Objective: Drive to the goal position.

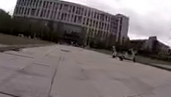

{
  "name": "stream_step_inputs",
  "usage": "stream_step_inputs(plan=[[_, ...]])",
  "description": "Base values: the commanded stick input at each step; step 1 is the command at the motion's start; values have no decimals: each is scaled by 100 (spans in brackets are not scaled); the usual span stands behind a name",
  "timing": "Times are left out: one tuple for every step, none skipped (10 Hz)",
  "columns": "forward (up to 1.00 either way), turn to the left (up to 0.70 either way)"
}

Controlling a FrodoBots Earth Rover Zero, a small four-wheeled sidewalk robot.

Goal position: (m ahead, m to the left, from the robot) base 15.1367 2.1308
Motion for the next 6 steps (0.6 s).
stream_step_inputs(plan=[[100,0],[100,0],[100,0],[100,0],[100,0],[100,0]])
